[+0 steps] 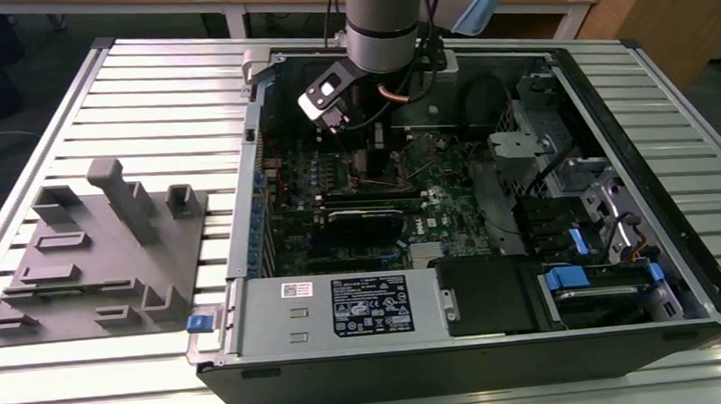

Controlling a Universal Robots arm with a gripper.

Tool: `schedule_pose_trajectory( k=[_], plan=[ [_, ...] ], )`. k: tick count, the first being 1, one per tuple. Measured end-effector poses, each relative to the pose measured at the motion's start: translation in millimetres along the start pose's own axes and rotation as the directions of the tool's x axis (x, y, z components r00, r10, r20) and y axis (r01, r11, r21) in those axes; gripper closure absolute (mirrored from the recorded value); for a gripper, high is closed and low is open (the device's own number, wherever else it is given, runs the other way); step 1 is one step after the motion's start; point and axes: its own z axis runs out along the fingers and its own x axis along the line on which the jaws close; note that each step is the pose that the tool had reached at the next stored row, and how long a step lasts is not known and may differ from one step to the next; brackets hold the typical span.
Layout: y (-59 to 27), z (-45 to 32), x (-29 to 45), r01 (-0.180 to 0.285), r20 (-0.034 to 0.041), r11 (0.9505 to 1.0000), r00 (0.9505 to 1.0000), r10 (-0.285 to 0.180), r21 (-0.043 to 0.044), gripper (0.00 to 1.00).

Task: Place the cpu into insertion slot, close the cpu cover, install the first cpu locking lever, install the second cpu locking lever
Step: 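Place the cpu into insertion slot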

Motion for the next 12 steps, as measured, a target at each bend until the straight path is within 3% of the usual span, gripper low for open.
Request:
schedule_pose_trajectory(
  k=[12],
  plan=[
    [0.6,1.1,2.1,0.002,-0.0002,1.0000,1.0000,-0.002,-0.0001,0.46]
  ],
)
